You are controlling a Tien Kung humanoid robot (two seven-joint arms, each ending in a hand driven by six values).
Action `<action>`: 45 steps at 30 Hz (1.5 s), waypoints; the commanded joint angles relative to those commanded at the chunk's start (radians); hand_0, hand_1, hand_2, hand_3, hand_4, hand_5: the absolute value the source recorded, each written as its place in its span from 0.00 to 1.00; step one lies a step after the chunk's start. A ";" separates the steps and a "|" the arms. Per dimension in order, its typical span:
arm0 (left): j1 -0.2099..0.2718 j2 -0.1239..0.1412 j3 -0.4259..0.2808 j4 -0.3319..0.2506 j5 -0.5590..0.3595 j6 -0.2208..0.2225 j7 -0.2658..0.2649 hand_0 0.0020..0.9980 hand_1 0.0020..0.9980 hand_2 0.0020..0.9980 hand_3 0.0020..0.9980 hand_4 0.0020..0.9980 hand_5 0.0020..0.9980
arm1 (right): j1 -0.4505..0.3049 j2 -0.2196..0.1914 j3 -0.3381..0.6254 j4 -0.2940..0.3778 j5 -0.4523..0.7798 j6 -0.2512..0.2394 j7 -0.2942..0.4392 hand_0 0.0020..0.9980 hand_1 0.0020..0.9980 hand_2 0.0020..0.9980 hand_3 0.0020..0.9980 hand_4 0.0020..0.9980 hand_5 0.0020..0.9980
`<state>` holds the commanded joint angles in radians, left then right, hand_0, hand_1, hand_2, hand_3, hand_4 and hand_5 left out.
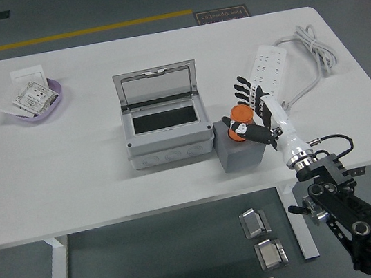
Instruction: Pick up the cylinder from the cube,place it in the box,flap close box
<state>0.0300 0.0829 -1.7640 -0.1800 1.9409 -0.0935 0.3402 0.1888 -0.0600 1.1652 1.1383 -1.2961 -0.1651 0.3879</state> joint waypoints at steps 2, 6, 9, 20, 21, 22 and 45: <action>0.000 0.000 0.001 0.000 -0.001 0.000 0.000 0.74 0.74 0.72 0.78 0.76 0.46 | -0.001 0.001 -0.003 -0.002 0.003 0.000 0.001 0.81 0.85 0.88 0.91 0.82 0.03; -0.001 -0.001 0.003 0.000 -0.003 0.000 0.000 0.74 0.75 0.72 0.78 0.76 0.46 | -0.003 0.004 -0.009 -0.007 0.010 -0.001 0.001 0.80 0.84 0.87 0.90 0.82 0.04; -0.001 -0.001 0.005 0.000 -0.004 0.000 0.000 0.74 0.75 0.72 0.78 0.76 0.46 | -0.004 0.006 -0.012 -0.011 0.015 -0.001 0.002 0.80 0.84 0.87 0.90 0.82 0.04; -0.003 -0.002 0.013 0.000 -0.011 0.000 -0.002 0.74 0.75 0.72 0.78 0.76 0.46 | -0.004 0.009 -0.022 -0.023 0.033 0.001 0.000 0.80 0.83 0.85 0.89 0.82 0.04; -0.004 -0.003 0.014 0.000 -0.012 -0.001 -0.002 0.74 0.75 0.72 0.78 0.76 0.46 | -0.004 0.008 -0.024 -0.025 0.034 0.001 0.000 0.80 0.83 0.85 0.89 0.82 0.04; -0.004 -0.003 0.015 0.000 -0.013 -0.001 -0.002 0.74 0.75 0.72 0.78 0.76 0.46 | -0.004 0.008 -0.025 -0.026 0.035 0.001 0.000 0.79 0.81 0.82 0.86 0.82 0.05; -0.009 -0.005 0.047 0.000 -0.043 -0.001 -0.012 0.74 0.75 0.72 0.78 0.75 0.46 | 0.000 0.007 -0.054 -0.032 0.053 0.000 -0.018 0.75 0.73 0.71 0.66 0.62 0.00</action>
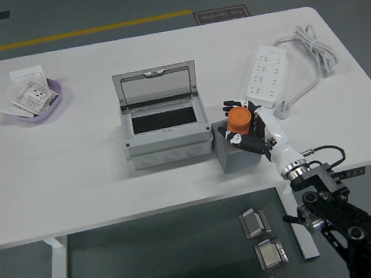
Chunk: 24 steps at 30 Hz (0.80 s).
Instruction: Pick up the cylinder from the cube,place it in the box,flap close box
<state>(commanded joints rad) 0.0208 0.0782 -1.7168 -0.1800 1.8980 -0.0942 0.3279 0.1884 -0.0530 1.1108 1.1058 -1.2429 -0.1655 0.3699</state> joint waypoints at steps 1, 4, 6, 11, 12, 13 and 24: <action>0.000 0.000 0.002 0.000 -0.002 0.000 -0.001 0.74 0.75 0.72 0.78 0.76 0.46 | 0.001 0.000 -0.001 0.000 0.000 -0.001 -0.001 0.75 0.72 0.67 0.62 0.55 0.00; -0.001 0.000 0.003 0.000 -0.003 0.000 -0.002 0.74 0.75 0.72 0.78 0.76 0.46 | 0.004 0.000 -0.004 0.001 0.000 -0.008 -0.006 0.75 0.72 0.67 0.62 0.55 0.00; -0.001 0.000 0.003 0.000 -0.004 -0.001 -0.003 0.74 0.75 0.72 0.78 0.76 0.46 | 0.006 0.000 -0.006 0.001 -0.003 -0.013 -0.011 0.75 0.72 0.67 0.62 0.55 0.00; -0.001 0.000 0.008 0.000 -0.009 -0.002 -0.006 0.73 0.75 0.72 0.77 0.75 0.46 | 0.012 0.000 -0.009 0.001 -0.013 -0.026 -0.020 0.73 0.68 0.62 0.61 0.42 0.00; -0.001 0.000 0.009 0.000 -0.010 -0.003 -0.007 0.73 0.75 0.72 0.77 0.75 0.46 | 0.013 -0.001 -0.010 0.000 -0.015 -0.028 -0.023 0.73 0.68 0.62 0.61 0.42 0.00; -0.001 -0.001 0.010 0.000 -0.011 -0.003 -0.008 0.73 0.75 0.72 0.77 0.75 0.46 | 0.014 -0.001 -0.011 0.000 -0.015 -0.029 -0.024 0.69 0.61 0.57 0.61 0.40 0.00; -0.002 -0.002 0.014 0.000 -0.018 -0.004 -0.016 0.73 0.75 0.72 0.77 0.75 0.46 | 0.025 -0.006 -0.020 0.002 -0.010 -0.032 -0.037 0.65 0.56 0.51 0.61 0.41 0.00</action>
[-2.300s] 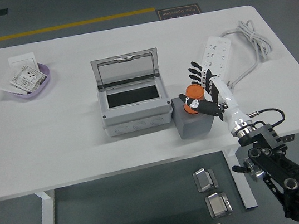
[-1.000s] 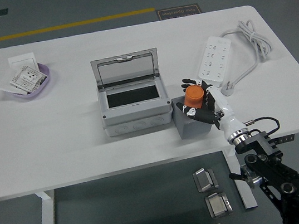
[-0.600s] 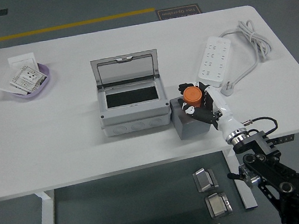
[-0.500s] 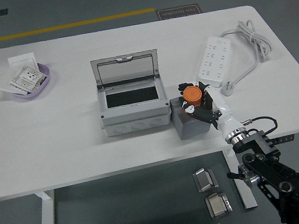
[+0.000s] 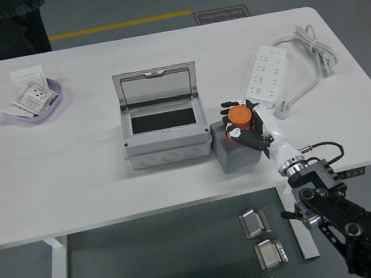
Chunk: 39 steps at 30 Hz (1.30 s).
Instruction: Pick up the cylinder from the cube,place it in the box,flap close box
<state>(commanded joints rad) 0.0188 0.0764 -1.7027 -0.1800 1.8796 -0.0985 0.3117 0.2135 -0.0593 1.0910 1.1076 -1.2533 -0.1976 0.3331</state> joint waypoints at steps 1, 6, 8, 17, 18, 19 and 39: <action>0.000 0.000 0.000 0.000 0.000 0.000 -0.001 0.73 0.75 0.72 0.77 0.75 0.46 | 0.001 -0.001 -0.001 0.001 0.000 0.000 -0.001 0.67 0.55 0.50 0.60 0.38 0.00; 0.001 0.000 0.000 0.000 -0.003 -0.001 -0.004 0.73 0.75 0.72 0.77 0.75 0.46 | 0.007 -0.003 -0.002 0.007 0.000 -0.005 -0.007 0.67 0.55 0.50 0.60 0.38 0.00; 0.001 -0.001 0.000 0.000 -0.005 -0.002 -0.006 0.73 0.74 0.72 0.77 0.75 0.45 | 0.009 -0.005 -0.002 0.008 -0.002 -0.007 -0.008 0.68 0.51 0.45 0.54 0.18 0.00; 0.000 0.000 -0.001 0.000 -0.006 -0.002 -0.013 0.73 0.74 0.72 0.77 0.75 0.46 | 0.017 -0.007 -0.003 0.011 -0.014 -0.026 -0.017 0.66 0.48 0.43 0.52 0.10 0.00; 0.000 0.000 -0.001 0.000 -0.006 -0.002 -0.014 0.73 0.74 0.72 0.77 0.75 0.46 | 0.018 -0.007 -0.003 0.010 -0.016 -0.028 -0.017 0.66 0.48 0.43 0.52 0.10 0.00; 0.000 0.000 -0.002 0.000 -0.005 -0.002 -0.014 0.74 0.74 0.72 0.77 0.75 0.46 | 0.018 -0.007 -0.003 0.010 -0.017 -0.029 -0.018 0.67 0.44 0.43 0.53 0.07 0.00; 0.000 0.002 -0.008 0.000 -0.004 0.001 -0.022 0.74 0.74 0.72 0.76 0.75 0.45 | 0.042 -0.019 -0.004 0.001 -0.038 -0.015 -0.007 0.18 0.18 0.42 0.49 0.00 0.00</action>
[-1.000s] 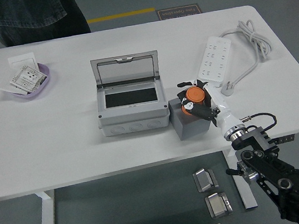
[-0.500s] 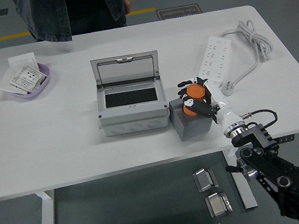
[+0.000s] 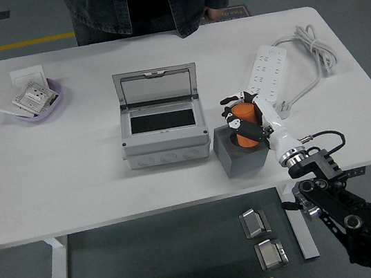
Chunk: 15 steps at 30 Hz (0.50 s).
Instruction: Pick up the cylinder from the cube,place it in the box,flap close box
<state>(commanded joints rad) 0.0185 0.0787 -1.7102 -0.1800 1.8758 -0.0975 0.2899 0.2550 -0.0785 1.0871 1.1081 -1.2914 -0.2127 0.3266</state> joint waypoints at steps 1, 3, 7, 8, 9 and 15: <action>0.000 0.000 0.000 0.000 0.000 0.000 0.000 0.74 0.74 0.72 0.76 0.75 0.45 | 0.001 -0.001 -0.001 -0.001 0.001 0.003 0.001 0.18 0.18 0.42 0.49 0.00 0.00; 0.000 0.000 -0.001 0.000 0.000 0.000 0.000 0.74 0.74 0.72 0.76 0.75 0.45 | 0.004 -0.002 -0.002 -0.002 0.003 0.006 0.002 0.18 0.18 0.42 0.49 0.00 0.00; 0.000 0.001 -0.001 0.000 -0.001 0.001 -0.001 0.74 0.74 0.72 0.76 0.75 0.45 | 0.009 -0.006 -0.003 -0.005 0.005 0.009 0.004 0.11 0.16 0.39 0.39 0.03 0.00; 0.000 0.001 -0.001 0.000 -0.001 0.001 -0.002 0.74 0.74 0.72 0.76 0.75 0.45 | 0.010 -0.007 -0.003 -0.006 0.005 0.009 0.005 0.11 0.16 0.39 0.39 0.03 0.00; 0.000 0.001 -0.001 0.000 -0.001 0.001 -0.002 0.74 0.74 0.72 0.76 0.75 0.45 | 0.012 -0.008 -0.004 -0.006 0.004 0.008 0.005 0.11 0.16 0.39 0.39 0.03 0.00; 0.000 0.003 -0.005 0.000 0.002 0.002 -0.002 0.74 0.74 0.72 0.76 0.74 0.45 | 0.039 -0.032 -0.013 0.007 -0.053 -0.008 -0.006 0.09 0.16 0.31 0.26 0.00 0.00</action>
<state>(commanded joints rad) 0.0180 0.0815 -1.7151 -0.1800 1.8781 -0.0956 0.2880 0.2938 -0.1105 1.0741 1.1148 -1.3441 -0.2212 0.3201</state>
